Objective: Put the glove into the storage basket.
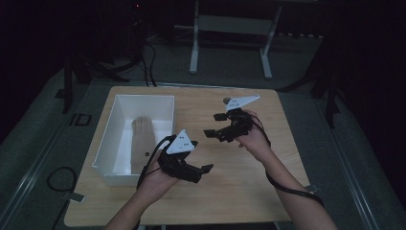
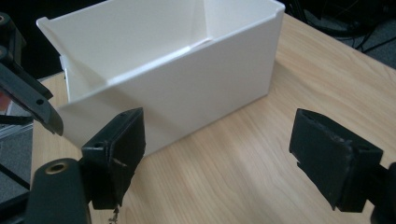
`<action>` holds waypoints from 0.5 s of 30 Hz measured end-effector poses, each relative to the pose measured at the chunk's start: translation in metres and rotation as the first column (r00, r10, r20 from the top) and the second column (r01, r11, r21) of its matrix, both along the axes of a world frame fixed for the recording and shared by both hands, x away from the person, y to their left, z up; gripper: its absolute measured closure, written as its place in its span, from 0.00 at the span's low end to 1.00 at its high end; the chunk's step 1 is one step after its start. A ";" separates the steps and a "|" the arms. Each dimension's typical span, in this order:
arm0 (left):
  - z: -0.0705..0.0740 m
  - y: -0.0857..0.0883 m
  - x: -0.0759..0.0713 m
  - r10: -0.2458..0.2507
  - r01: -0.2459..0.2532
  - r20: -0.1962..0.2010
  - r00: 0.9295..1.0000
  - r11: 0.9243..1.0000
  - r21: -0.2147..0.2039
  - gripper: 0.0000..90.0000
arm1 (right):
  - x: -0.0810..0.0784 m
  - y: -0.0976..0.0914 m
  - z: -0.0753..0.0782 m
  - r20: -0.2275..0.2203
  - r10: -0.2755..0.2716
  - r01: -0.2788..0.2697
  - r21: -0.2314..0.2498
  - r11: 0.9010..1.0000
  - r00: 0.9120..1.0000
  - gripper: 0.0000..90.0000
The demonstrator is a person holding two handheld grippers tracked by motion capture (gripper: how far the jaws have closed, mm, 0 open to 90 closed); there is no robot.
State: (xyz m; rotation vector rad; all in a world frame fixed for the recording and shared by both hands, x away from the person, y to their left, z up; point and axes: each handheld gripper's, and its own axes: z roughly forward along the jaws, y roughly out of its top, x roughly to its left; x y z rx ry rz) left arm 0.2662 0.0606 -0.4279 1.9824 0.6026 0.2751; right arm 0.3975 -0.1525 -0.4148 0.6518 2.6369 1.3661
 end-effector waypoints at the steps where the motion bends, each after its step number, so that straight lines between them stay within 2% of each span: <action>1: -0.002 -0.003 0.000 -0.008 0.008 -0.006 1.000 1.000 -0.004 0.16 | -0.001 -0.003 -0.002 -0.003 -0.002 0.002 0.002 1.000 1.000 0.20; 5: -0.009 -0.016 0.002 -0.029 0.029 -0.014 0.999 1.000 0.003 0.16 | -0.002 -0.015 -0.010 -0.012 -0.012 0.012 0.003 1.000 1.000 0.21; 11: -0.018 -0.027 0.003 -0.047 0.047 -0.007 0.999 0.999 -0.003 0.16 | -0.006 -0.029 -0.021 -0.004 -0.039 0.039 0.017 0.999 0.999 0.21; 15: -0.027 -0.034 0.004 -0.075 0.075 -0.018 0.997 0.997 0.004 0.16 | -0.010 -0.037 -0.032 -0.008 -0.032 0.032 0.014 0.999 0.999 0.21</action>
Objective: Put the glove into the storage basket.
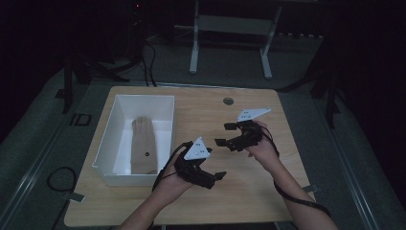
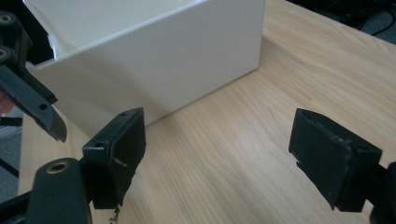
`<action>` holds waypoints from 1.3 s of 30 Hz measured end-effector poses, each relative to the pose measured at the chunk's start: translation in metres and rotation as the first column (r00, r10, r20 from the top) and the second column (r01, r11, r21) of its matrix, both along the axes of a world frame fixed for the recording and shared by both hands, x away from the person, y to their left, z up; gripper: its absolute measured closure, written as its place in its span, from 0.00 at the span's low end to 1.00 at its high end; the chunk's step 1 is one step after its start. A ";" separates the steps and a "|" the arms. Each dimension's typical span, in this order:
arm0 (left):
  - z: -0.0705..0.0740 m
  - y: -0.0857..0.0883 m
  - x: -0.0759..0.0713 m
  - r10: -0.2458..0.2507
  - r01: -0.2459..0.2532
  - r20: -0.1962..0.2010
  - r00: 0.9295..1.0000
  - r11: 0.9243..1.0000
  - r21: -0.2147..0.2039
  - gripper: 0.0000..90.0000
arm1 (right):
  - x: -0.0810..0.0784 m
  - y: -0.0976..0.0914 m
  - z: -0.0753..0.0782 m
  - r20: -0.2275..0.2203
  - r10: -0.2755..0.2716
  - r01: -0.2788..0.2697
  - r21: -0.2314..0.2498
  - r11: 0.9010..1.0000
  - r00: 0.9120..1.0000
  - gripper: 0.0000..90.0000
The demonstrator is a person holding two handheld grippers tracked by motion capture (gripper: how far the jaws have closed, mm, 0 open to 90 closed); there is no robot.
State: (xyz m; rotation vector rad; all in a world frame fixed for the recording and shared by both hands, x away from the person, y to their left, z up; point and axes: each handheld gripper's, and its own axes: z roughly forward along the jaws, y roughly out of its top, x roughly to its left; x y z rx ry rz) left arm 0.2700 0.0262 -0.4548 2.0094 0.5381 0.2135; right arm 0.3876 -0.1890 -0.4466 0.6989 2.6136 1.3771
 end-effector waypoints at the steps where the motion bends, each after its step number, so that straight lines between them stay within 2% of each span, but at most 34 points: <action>1: -0.001 -0.001 0.000 -0.006 0.006 -0.002 1.000 1.000 0.001 0.16 | -0.001 -0.003 -0.005 -0.009 0.002 -0.002 -0.004 1.000 1.000 0.20; 4: -0.007 -0.006 0.000 -0.021 0.021 -0.006 1.000 1.000 0.016 0.13 | -0.003 -0.008 -0.013 -0.002 -0.014 0.014 -0.014 1.000 1.000 0.20; 8: -0.017 -0.010 0.001 -0.022 0.022 -0.018 1.000 1.000 0.015 0.09 | -0.006 -0.016 -0.023 -0.002 -0.019 0.019 -0.013 1.000 1.000 0.18; 12: -0.024 -0.014 0.001 -0.024 0.025 -0.018 1.000 0.999 0.022 0.09 | -0.010 -0.023 -0.033 -0.012 -0.005 0.004 -0.022 1.000 1.000 0.16; 20: -0.040 -0.023 0.003 -0.047 0.049 -0.035 0.998 0.998 0.038 0.08 | -0.016 -0.034 -0.053 -0.037 -0.010 0.009 -0.036 0.999 0.999 0.16; 28: -0.055 -0.034 0.004 -0.073 0.075 -0.051 0.996 0.996 0.037 0.08 | -0.020 -0.044 -0.061 -0.028 -0.030 0.029 -0.020 0.999 0.999 0.16; 33: -0.064 -0.040 0.004 -0.084 0.087 -0.052 0.995 0.995 0.053 0.08 | -0.023 -0.050 -0.068 -0.025 -0.034 0.033 -0.041 0.999 0.999 0.16; 39: -0.071 -0.045 0.005 -0.088 0.091 -0.056 0.995 0.994 0.053 0.08 | -0.027 -0.061 -0.077 -0.030 -0.048 0.047 -0.039 0.998 0.998 0.16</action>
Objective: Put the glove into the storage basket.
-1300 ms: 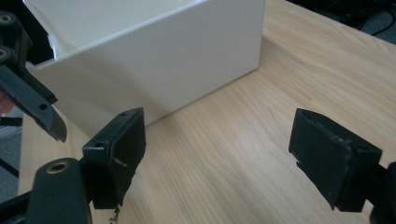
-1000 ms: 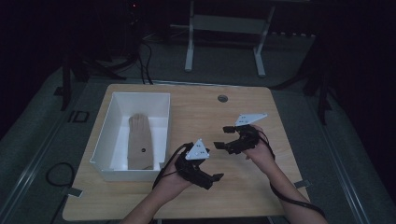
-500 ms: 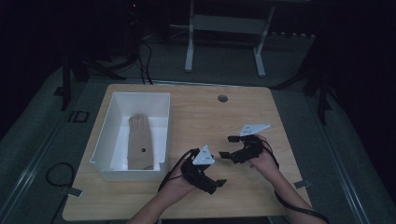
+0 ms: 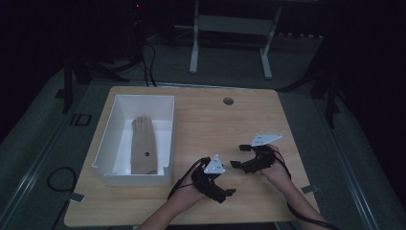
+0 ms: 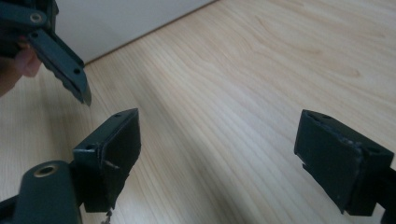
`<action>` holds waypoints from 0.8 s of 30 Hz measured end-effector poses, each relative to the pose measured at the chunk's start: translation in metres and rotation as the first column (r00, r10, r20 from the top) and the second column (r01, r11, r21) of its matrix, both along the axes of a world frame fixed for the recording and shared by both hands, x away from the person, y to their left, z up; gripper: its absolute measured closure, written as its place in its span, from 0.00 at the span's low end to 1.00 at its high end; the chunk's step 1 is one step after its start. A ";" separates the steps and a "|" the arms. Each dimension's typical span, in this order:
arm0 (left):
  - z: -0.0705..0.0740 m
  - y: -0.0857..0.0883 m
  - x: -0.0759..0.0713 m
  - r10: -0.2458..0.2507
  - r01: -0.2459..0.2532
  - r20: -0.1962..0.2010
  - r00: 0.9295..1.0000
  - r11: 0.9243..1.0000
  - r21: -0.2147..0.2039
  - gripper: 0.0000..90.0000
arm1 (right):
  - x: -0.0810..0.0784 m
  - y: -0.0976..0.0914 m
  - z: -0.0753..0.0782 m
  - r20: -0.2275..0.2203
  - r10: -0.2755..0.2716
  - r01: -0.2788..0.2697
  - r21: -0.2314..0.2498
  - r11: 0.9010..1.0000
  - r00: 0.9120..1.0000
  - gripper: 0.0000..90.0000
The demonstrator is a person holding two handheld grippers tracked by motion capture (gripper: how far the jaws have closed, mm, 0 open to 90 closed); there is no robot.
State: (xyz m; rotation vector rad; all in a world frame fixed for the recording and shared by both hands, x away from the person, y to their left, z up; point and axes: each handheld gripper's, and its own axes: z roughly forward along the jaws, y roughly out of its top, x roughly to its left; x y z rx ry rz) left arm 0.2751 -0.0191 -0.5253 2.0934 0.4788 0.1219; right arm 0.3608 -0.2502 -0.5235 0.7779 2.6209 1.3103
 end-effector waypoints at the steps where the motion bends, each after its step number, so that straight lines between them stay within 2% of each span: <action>1: -0.001 -0.001 0.000 -0.003 0.003 0.006 1.000 1.000 0.001 0.08 | -0.001 -0.002 -0.002 -0.002 -0.001 0.001 0.001 1.000 1.000 0.16; 4: -0.004 -0.003 -0.001 -0.004 0.004 0.014 1.000 1.000 0.011 0.08 | -0.002 -0.006 -0.006 -0.004 -0.007 0.007 0.000 1.000 1.000 0.16; 13: -0.019 -0.006 -0.002 -0.020 0.020 -0.009 1.000 1.000 0.014 0.08 | -0.008 -0.016 -0.016 -0.005 -0.023 0.023 -0.008 1.000 1.000 0.16; 19: -0.024 -0.008 -0.004 -0.022 0.022 -0.002 1.000 1.000 0.018 0.08 | -0.012 -0.026 -0.024 -0.013 -0.040 0.040 -0.009 0.999 0.999 0.15; 24: -0.027 -0.006 -0.005 -0.012 0.012 0.011 1.000 1.000 0.016 0.08 | -0.016 -0.035 -0.026 0.003 -0.062 0.063 -0.005 0.998 0.998 0.15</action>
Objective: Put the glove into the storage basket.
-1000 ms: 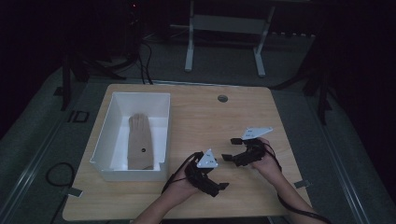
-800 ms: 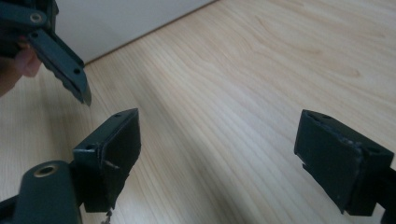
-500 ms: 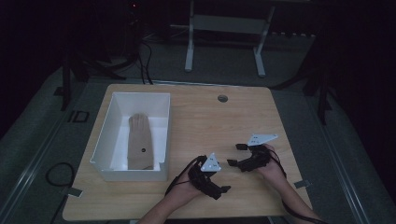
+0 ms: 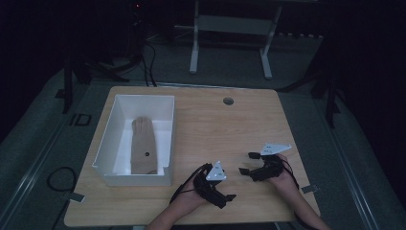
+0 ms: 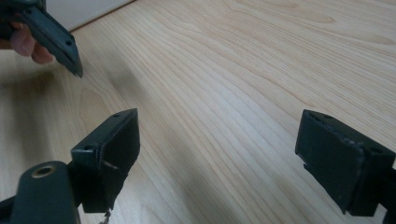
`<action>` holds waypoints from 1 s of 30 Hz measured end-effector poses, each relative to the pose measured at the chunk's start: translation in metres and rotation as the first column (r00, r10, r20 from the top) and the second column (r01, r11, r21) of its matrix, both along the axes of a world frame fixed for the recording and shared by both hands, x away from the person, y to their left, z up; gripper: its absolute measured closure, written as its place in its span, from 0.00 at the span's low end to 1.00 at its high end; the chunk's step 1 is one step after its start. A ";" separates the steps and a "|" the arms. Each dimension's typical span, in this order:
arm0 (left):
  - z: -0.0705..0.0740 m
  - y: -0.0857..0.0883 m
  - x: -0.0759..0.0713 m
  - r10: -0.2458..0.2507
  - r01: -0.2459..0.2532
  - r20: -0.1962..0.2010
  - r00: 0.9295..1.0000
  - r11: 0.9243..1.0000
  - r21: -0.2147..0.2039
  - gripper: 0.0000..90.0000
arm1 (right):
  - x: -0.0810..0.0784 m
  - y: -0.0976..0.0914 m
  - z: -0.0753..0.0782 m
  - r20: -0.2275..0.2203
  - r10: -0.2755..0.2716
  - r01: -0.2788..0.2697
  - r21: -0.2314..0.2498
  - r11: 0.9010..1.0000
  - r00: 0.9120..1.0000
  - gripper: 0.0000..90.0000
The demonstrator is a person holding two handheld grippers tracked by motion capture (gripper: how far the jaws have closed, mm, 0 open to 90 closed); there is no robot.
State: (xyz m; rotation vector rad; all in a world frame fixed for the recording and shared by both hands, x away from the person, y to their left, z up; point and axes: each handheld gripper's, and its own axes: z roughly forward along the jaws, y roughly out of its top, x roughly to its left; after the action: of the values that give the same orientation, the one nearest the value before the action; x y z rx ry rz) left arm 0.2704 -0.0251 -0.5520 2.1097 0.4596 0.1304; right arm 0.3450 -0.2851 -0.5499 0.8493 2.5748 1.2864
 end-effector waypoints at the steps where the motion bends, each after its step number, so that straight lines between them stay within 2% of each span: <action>1: -0.001 0.000 0.000 0.002 -0.002 -0.001 1.000 1.000 -0.003 0.08 | -0.001 -0.001 -0.001 0.006 -0.002 0.002 -0.004 1.000 1.000 0.15; 6: -0.004 0.001 -0.002 -0.002 0.002 0.001 1.000 1.000 0.005 0.08 | -0.006 -0.007 -0.007 0.020 -0.002 0.003 -0.044 0.999 1.000 0.15; 9: -0.006 0.002 -0.004 0.001 -0.001 0.007 1.000 1.000 0.006 0.08 | -0.009 -0.011 -0.009 0.012 -0.006 0.006 -0.049 0.999 1.000 0.15; 16: -0.011 0.005 -0.008 0.010 -0.010 0.010 1.000 1.000 0.010 0.08 | -0.017 -0.024 -0.009 0.021 -0.024 0.024 -0.032 0.999 1.000 0.16; 20: -0.013 0.006 -0.010 0.008 -0.009 0.016 1.000 1.000 0.014 0.08 | -0.021 -0.031 -0.010 0.034 -0.011 0.013 -0.044 0.999 0.999 0.15; 27: -0.015 0.009 -0.013 0.012 -0.012 0.027 1.000 1.000 0.005 0.08 | -0.027 -0.042 -0.012 0.027 -0.031 0.031 -0.008 0.999 0.999 0.15; 30: -0.016 0.011 -0.013 0.017 -0.017 0.029 0.999 1.000 0.009 0.08 | -0.029 -0.045 -0.012 0.031 -0.036 0.037 -0.013 0.999 0.999 0.15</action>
State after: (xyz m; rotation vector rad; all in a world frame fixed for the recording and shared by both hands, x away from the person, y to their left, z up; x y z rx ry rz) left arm 0.2573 -0.0144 -0.5677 2.1107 0.4604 0.1726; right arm 0.3157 -0.3299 -0.5615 0.8635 2.5297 1.2609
